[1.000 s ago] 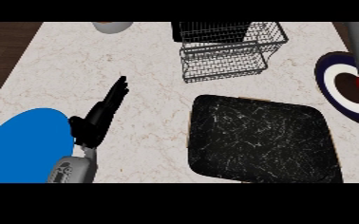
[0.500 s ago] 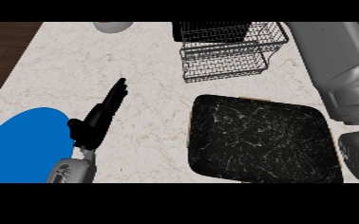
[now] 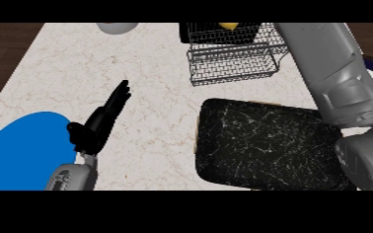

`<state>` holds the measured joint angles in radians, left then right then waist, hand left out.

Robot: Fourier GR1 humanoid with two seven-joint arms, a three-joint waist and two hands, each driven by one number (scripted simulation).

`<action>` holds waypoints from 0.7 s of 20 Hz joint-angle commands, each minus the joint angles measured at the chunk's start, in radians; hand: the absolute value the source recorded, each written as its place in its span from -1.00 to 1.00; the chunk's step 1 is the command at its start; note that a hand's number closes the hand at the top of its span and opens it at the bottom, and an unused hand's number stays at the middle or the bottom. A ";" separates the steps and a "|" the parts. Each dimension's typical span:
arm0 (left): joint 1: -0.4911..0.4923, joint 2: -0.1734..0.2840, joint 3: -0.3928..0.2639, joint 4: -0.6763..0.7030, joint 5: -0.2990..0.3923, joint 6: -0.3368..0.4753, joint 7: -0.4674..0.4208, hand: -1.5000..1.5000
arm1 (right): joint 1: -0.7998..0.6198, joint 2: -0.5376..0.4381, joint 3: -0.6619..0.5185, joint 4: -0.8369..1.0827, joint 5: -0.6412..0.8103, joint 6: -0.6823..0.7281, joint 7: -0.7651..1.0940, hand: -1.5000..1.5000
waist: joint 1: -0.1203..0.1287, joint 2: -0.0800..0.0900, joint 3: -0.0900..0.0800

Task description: Pick the lemon from the tray and place it in the tiered basket

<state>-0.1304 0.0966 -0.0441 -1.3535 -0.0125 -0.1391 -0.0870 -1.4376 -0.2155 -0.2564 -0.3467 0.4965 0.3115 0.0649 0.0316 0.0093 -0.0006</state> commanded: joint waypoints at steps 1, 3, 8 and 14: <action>-0.001 0.019 0.009 -0.058 0.023 -0.018 0.061 0.00 | -0.022 0.035 -0.087 0.088 -0.083 0.019 0.164 1.00 | 0.009 -0.003 0.001; 0.019 0.005 -0.002 -0.052 0.005 -0.001 0.031 0.00 | -0.016 0.017 -0.114 0.112 -0.112 0.056 0.203 -1.00 | 0.003 -0.003 0.000; 0.007 -0.002 0.009 -0.015 0.012 -0.007 0.014 0.00 | -0.031 -0.028 -0.191 0.088 -0.199 0.062 0.238 -1.00 | -0.003 0.000 0.000; 0.021 -0.009 0.001 -0.040 0.006 -0.001 0.015 0.00 | -0.010 -0.036 -0.180 0.008 -0.164 -0.204 0.203 -1.00 | -0.004 -0.003 0.000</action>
<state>-0.1163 0.0938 -0.0366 -1.3621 -0.0103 -0.1398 -0.0856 -1.4488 -0.2303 -0.4306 -0.3054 0.3228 0.2383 0.2719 0.0242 0.0069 -0.0003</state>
